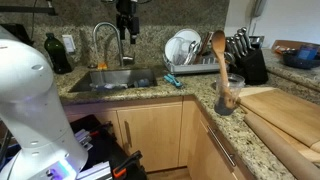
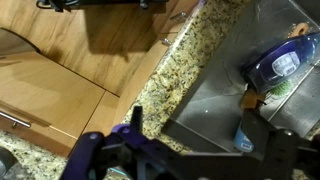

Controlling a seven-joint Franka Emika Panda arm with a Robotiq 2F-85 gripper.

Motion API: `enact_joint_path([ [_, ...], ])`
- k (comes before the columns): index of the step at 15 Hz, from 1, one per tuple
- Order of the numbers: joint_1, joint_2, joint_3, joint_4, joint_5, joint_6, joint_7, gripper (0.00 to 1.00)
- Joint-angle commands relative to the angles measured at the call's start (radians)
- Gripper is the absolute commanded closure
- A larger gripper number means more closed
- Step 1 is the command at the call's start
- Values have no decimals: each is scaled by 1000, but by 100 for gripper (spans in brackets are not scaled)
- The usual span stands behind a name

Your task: Close the tap

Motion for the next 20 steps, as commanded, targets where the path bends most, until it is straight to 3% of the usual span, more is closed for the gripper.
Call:
enact_joint_path([
  [1,-6,0,4,2,2,-3,-2,0],
  [4,-16,202,62,27,-14,55,100,0],
  [7,23,352,109,52,1,66,159,0],
  [9,64,443,161,47,-18,246,168,0],
  [12,125,596,219,113,-131,559,277,0],
  [15,202,774,199,207,-361,767,481,0],
  [16,199,654,194,121,-255,707,398,0],
  [19,223,701,182,144,-268,725,421,0],
  [20,229,685,152,135,-350,717,474,0],
])
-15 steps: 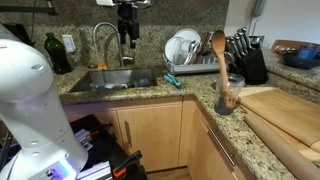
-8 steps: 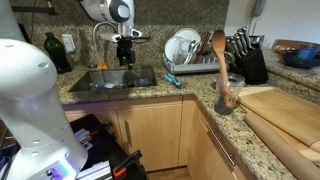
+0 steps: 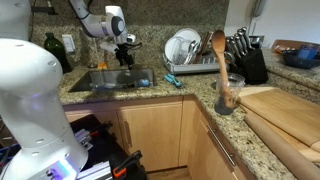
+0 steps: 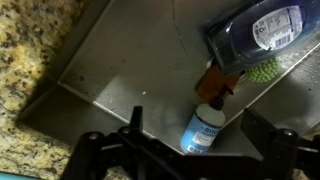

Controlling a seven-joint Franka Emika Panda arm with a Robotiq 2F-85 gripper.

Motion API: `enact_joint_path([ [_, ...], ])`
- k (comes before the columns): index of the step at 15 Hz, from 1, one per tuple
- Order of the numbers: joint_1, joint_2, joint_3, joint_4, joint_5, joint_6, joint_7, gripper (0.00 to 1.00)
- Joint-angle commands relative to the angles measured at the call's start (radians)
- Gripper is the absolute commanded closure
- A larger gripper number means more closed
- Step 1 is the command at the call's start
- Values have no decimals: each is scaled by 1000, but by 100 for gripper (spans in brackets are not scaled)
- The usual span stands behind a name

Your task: Close the tap

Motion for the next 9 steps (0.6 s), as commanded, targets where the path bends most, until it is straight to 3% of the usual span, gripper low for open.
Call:
enact_joint_path([
  [1,39,29,-81,-1,-134,115,103,0],
  [5,109,213,-166,124,-401,442,300,0],
  [9,219,366,-261,258,-454,642,327,0],
])
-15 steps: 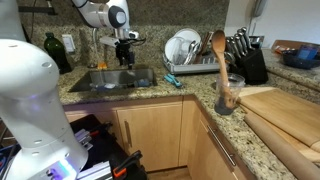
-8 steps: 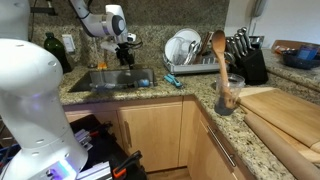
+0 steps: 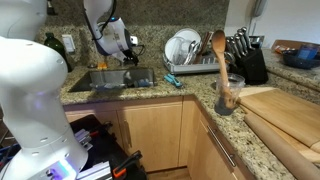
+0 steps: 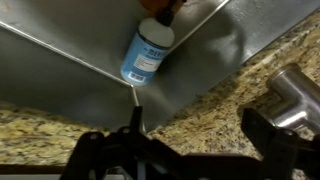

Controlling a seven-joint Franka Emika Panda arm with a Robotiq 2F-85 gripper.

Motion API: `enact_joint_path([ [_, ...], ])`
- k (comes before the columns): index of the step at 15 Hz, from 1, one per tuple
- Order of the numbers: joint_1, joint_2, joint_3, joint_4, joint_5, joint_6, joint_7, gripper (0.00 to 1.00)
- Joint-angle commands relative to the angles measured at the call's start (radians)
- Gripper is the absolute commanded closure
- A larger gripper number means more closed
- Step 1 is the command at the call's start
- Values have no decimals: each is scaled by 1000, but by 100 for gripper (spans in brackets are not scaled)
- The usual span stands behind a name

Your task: Close the tap

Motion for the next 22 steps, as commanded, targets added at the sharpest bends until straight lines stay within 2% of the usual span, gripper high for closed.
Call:
enact_joint_path([
  [1,31,40,-26,36,-4,38,3,0],
  [4,72,104,-53,99,-4,68,3,0],
  [7,210,218,-246,241,-3,191,22,0],
  [9,274,310,-333,350,43,292,1,0],
  [11,288,392,-360,431,85,366,-9,0],
  [12,262,286,-323,323,51,298,3,0],
  [15,269,322,-327,354,59,301,4,0],
  [16,282,312,-347,348,65,300,-2,0],
  [19,259,407,-310,521,84,298,-21,0],
  [22,287,491,-334,655,115,293,-17,0],
])
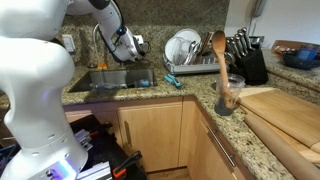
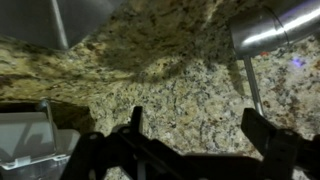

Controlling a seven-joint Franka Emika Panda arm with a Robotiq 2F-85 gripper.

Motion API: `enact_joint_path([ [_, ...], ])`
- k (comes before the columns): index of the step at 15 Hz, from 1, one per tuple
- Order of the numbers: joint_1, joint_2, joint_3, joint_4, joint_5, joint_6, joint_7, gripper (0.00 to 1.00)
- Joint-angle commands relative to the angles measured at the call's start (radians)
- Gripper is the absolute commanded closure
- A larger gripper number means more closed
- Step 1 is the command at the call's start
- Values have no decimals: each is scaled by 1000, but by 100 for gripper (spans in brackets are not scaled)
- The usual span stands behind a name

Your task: Close the tap

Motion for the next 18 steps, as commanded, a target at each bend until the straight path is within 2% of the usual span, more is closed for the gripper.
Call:
enact_joint_path([
  [1,4,26,0,42,10,-2,0,0],
  [6,6,47,-1,67,13,-2,1,0],
  [7,16,90,-23,125,35,-2,-7,0],
  [8,6,117,-13,163,36,-2,-9,0],
  [10,19,171,-35,237,64,-2,-10,0],
  [11,7,97,-12,140,37,-2,0,0],
  [18,18,125,-3,164,31,-3,-6,0],
])
